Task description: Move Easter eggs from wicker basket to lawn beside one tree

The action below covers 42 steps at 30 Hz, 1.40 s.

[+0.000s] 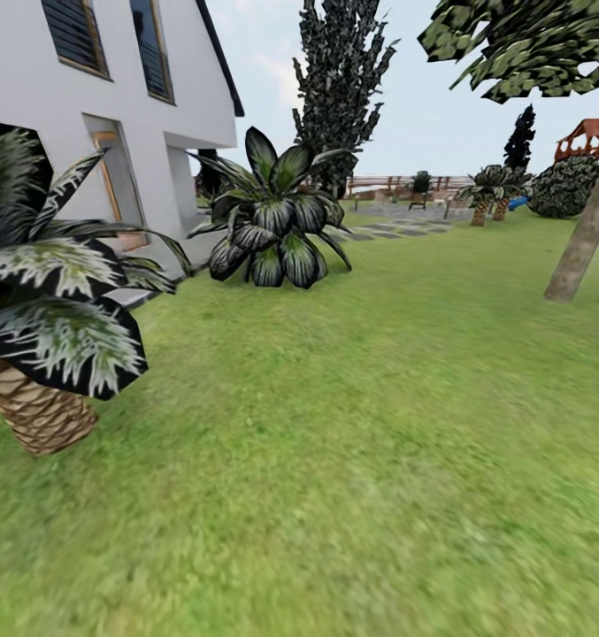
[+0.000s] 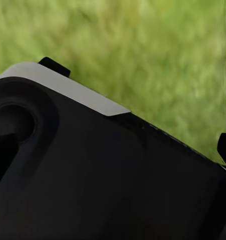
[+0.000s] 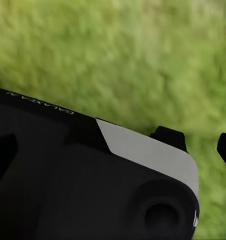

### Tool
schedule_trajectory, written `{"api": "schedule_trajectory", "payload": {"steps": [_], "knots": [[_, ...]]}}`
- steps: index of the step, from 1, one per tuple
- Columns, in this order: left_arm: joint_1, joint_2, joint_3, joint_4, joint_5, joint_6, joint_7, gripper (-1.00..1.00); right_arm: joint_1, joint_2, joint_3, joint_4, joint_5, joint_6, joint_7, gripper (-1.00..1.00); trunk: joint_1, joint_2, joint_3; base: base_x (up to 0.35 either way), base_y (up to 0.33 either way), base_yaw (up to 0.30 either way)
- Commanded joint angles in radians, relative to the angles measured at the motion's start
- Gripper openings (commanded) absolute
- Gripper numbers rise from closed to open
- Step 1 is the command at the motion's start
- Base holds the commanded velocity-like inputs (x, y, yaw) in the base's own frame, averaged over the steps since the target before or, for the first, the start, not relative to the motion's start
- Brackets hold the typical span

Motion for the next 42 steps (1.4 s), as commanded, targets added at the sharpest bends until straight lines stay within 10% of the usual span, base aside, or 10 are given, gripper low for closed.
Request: {"api": "schedule_trajectory", "payload": {"steps": [1, 42], "knots": [[0.000, 0.000, -0.003, 0.000, 0.006, -0.004, 0.000, 1.00, 0.000, 0.000, 0.000, -0.002, 0.011, 0.005, 0.003, 1.00, 0.000, 0.000, -0.002, 0.281, -0.198, -0.255], [0.000, 0.000, -0.005, 0.000, 0.003, -0.004, 0.000, 1.00, -0.001, -0.002, 0.000, -0.002, 0.012, 0.005, 0.009, 1.00, 0.000, 0.000, -0.022, 0.295, -0.180, -0.158]]}}
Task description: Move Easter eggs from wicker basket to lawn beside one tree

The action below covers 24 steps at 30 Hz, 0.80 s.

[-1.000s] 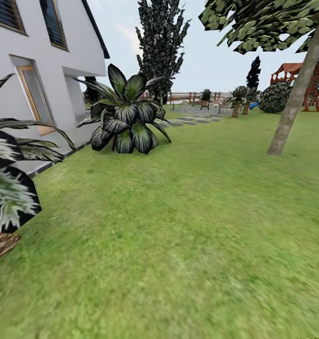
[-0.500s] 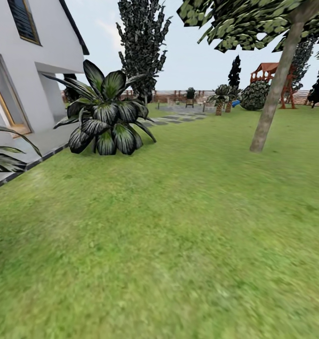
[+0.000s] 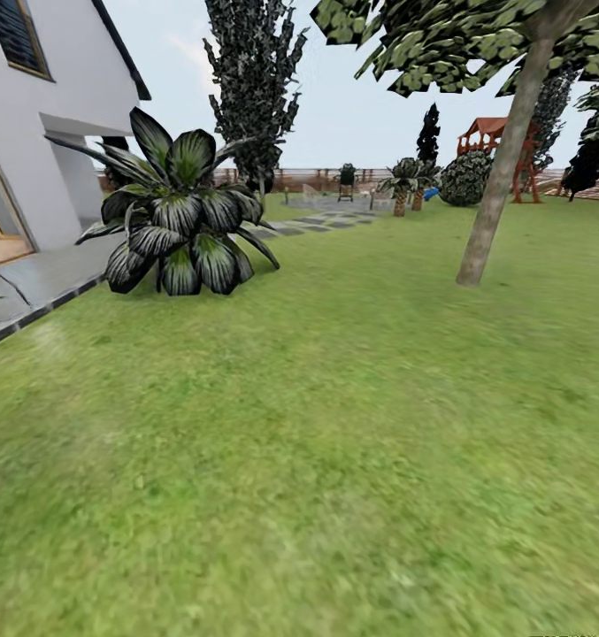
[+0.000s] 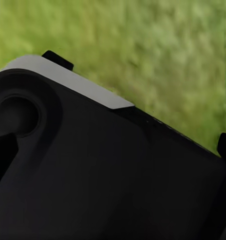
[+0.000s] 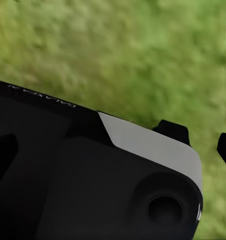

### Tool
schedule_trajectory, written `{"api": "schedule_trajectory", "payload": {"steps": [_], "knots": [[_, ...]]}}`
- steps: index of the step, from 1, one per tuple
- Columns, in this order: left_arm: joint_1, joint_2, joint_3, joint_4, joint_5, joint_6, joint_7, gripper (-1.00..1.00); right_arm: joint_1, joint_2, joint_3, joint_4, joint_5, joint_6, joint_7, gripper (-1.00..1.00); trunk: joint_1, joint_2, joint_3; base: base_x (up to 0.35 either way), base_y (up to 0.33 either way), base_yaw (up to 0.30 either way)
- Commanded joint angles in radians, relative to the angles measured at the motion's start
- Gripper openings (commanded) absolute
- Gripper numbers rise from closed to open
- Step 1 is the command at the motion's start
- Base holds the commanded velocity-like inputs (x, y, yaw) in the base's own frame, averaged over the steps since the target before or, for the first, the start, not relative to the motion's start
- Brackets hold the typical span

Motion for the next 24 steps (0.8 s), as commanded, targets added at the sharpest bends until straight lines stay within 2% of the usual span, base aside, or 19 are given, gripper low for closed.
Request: {"api": "schedule_trajectory", "payload": {"steps": [1, 24], "knots": [[0.000, 0.000, -0.003, 0.000, 0.007, -0.004, 0.000, 1.00, 0.000, 0.000, 0.000, -0.002, 0.011, 0.005, 0.003, 1.00, 0.000, 0.000, -0.002, 0.267, -0.253, -0.277], [0.000, 0.000, -0.002, 0.000, 0.006, -0.004, 0.000, 1.00, 0.000, 0.001, 0.000, -0.002, 0.011, 0.005, 0.002, 1.00, 0.000, 0.000, -0.018, 0.267, -0.253, -0.281]]}}
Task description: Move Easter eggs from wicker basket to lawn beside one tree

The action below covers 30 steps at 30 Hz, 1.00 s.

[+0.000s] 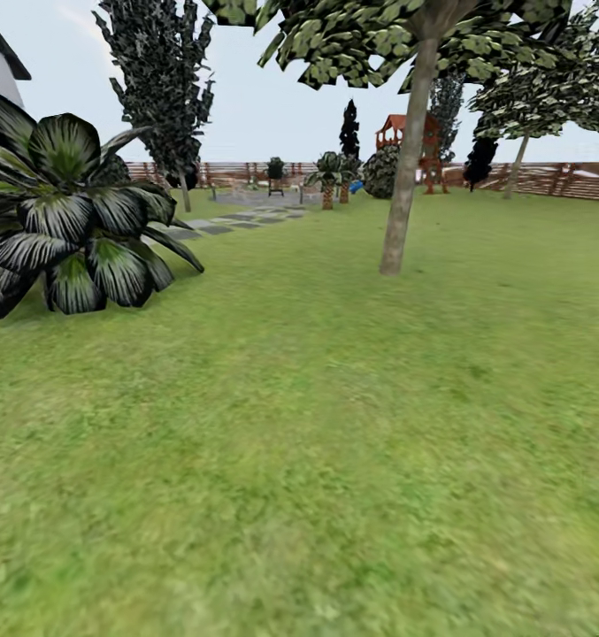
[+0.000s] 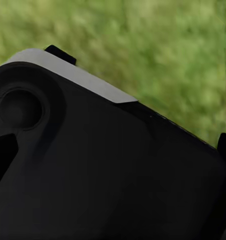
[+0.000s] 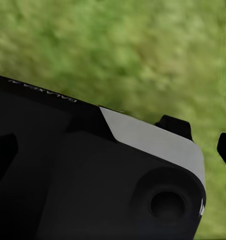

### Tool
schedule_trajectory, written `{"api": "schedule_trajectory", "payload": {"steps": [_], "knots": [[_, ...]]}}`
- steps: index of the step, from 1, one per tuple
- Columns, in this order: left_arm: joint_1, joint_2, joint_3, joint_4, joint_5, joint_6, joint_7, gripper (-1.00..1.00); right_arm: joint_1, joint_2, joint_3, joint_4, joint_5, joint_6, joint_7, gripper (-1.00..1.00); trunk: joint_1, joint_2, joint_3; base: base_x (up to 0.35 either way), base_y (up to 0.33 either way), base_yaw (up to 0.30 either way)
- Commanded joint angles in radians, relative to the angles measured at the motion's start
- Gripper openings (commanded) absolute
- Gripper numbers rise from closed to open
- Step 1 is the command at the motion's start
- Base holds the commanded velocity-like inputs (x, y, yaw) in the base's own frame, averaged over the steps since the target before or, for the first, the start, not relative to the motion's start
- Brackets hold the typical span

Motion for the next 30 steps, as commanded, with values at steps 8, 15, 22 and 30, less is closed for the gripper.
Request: {"api": "schedule_trajectory", "payload": {"steps": [8, 15, 22, 30], "knots": [[0.000, 0.000, -0.003, 0.000, 0.007, -0.004, 0.000, 1.00, 0.000, 0.001, 0.000, -0.002, 0.011, 0.005, 0.003, 1.00, 0.000, 0.000, -0.007, 0.267, -0.253, -0.276], [0.000, 0.000, -0.003, 0.000, 0.006, -0.004, 0.000, 1.00, 0.000, 0.001, 0.000, -0.002, 0.011, 0.005, 0.001, 1.00, 0.000, 0.000, -0.011, 0.267, -0.253, -0.267], [0.000, 0.000, -0.003, 0.000, 0.007, -0.004, 0.000, 1.00, 0.000, 0.001, 0.000, -0.002, 0.011, 0.005, 0.001, 1.00, 0.000, 0.000, -0.016, 0.267, -0.253, -0.249], [0.000, 0.000, -0.003, 0.000, 0.007, -0.004, 0.000, 1.00, 0.000, 0.001, 0.000, -0.002, 0.011, 0.005, 0.001, 1.00, 0.000, 0.000, -0.022, 0.267, -0.253, -0.231]]}}
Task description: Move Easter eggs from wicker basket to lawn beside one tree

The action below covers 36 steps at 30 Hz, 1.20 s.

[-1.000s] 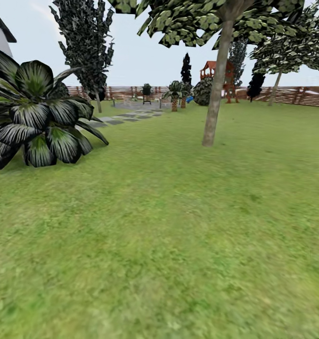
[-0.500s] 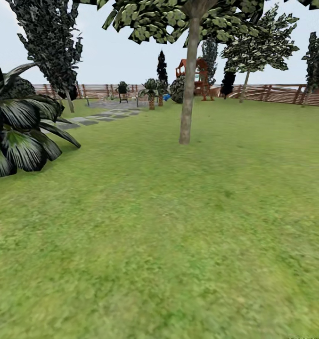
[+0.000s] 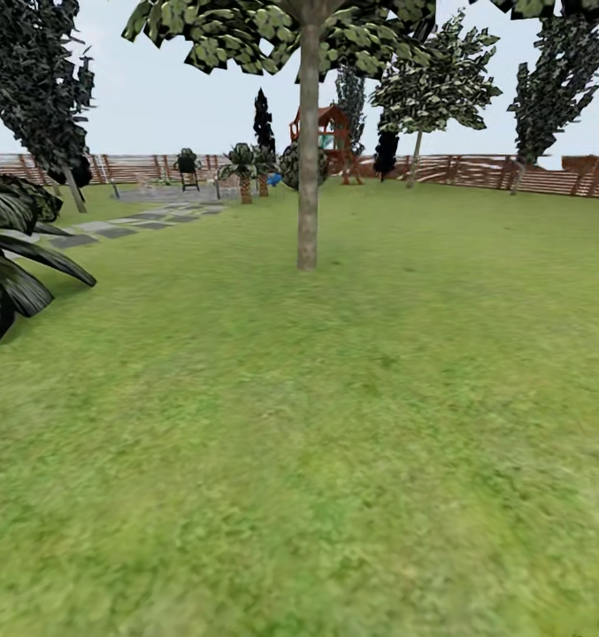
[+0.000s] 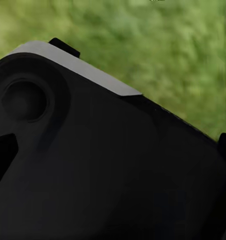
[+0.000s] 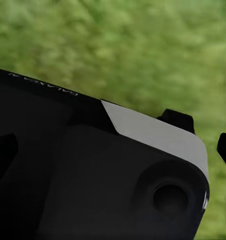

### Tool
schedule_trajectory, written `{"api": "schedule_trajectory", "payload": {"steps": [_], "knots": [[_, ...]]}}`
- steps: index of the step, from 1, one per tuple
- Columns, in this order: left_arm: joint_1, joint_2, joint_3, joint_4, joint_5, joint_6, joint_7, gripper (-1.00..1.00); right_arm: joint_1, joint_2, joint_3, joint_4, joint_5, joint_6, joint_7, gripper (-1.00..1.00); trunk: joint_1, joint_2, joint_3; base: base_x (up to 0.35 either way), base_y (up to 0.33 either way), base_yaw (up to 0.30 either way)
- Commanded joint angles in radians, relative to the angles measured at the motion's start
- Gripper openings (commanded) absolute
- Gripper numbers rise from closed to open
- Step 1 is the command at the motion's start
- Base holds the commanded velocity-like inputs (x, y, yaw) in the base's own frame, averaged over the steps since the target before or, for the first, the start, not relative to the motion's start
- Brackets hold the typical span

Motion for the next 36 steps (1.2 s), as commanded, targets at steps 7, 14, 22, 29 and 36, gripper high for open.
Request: {"api": "schedule_trajectory", "payload": {"steps": [7, 14, 22, 29, 36], "knots": [[0.000, 0.000, -0.003, 0.001, 0.006, -0.004, 0.000, 1.00, 0.000, 0.000, 0.000, -0.002, 0.011, 0.005, 0.003, 1.00, 0.000, 0.000, -0.006, 0.267, -0.252, -0.219], [0.000, 0.000, -0.003, 0.001, 0.007, -0.004, 0.000, 1.00, 0.000, 0.000, 0.000, -0.002, 0.011, 0.005, 0.003, 1.00, 0.000, 0.000, -0.011, 0.267, -0.252, -0.210], [0.000, 0.000, -0.003, 0.001, 0.007, -0.004, 0.000, 1.00, 0.000, 0.000, 0.005, 0.026, 0.012, 0.004, 0.000, 1.00, 0.000, 0.000, -0.016, 0.267, -0.252, -0.182], [0.000, 0.000, -0.003, 0.002, 0.007, -0.004, 0.000, 1.00, 0.000, 0.000, 0.006, 0.032, 0.012, 0.004, 0.000, 1.00, 0.000, 0.000, -0.021, 0.267, -0.252, -0.154], [0.000, 0.000, -0.003, 0.002, 0.007, -0.004, 0.000, 1.00, 0.000, 0.000, 0.006, 0.032, 0.012, 0.004, 0.000, 1.00, 0.000, 0.000, -0.026, 0.267, -0.252, -0.134]]}}
